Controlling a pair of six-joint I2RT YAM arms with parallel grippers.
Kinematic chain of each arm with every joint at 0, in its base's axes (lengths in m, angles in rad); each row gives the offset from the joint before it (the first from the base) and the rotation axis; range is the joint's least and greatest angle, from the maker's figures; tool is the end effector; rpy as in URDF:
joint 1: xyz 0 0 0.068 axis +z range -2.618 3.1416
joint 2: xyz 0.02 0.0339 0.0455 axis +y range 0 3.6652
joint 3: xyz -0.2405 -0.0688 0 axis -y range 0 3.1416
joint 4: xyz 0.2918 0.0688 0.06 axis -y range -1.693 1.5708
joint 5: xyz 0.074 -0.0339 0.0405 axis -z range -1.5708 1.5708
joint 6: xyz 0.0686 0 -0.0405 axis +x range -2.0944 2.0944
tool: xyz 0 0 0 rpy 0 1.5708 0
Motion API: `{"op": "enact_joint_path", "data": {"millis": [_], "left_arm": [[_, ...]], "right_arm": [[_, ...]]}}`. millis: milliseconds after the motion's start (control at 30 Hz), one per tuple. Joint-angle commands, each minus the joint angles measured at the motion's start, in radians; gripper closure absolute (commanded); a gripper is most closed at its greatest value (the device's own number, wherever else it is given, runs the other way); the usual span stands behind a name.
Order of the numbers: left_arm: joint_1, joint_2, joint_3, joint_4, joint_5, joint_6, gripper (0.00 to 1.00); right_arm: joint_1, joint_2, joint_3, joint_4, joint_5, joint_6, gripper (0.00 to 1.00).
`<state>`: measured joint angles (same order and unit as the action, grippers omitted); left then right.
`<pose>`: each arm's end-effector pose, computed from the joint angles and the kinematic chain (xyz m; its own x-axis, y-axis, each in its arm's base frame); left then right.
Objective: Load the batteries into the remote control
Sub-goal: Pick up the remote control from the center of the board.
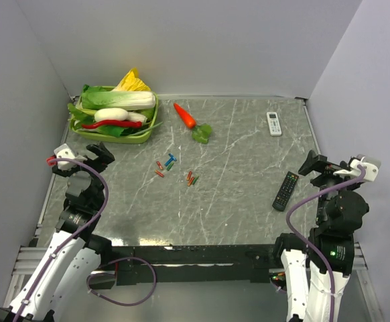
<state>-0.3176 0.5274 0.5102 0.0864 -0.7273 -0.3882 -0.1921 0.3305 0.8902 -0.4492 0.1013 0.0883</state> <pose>0.2327 -0.0285 0.2982 0.2110 -0.3670 -0.9060 -0.3424 0.8404 -0.4202 0.1452 -0.0353 0.4130 0.1333 0.0635 -0.9890 0.2779 0.9555 0.0988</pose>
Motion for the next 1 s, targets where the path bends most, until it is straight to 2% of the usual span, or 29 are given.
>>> {"op": "enact_joint_path", "data": {"millis": [0, 133, 400, 567, 733, 967], "left_arm": [[0.005, -0.001, 0.011, 0.030, 0.034, -0.009, 0.03], [0.005, -0.006, 0.010, 0.035, 0.045, -0.006, 0.03], [0.005, -0.009, 0.008, 0.038, 0.051, -0.001, 0.03], [-0.001, -0.017, 0.005, 0.041, 0.069, 0.000, 0.03], [-0.006, -0.035, 0.004, 0.042, 0.078, 0.008, 0.03], [-0.008, -0.043, 0.001, 0.050, 0.074, 0.017, 0.03]], "right_arm": [[0.008, 0.030, 0.003, -0.014, 0.060, 0.054, 0.00], [0.008, 0.093, 0.012, -0.106, 0.097, 0.126, 0.00], [0.008, 0.191, -0.072, -0.196, -0.012, 0.352, 0.00], [0.005, 0.337, -0.077, -0.368, 0.073, 0.533, 0.00], [-0.012, 0.507, -0.099, -0.425, 0.086, 0.567, 0.00], [-0.066, 0.708, -0.189, -0.339, -0.070, 0.573, 0.00]]}}
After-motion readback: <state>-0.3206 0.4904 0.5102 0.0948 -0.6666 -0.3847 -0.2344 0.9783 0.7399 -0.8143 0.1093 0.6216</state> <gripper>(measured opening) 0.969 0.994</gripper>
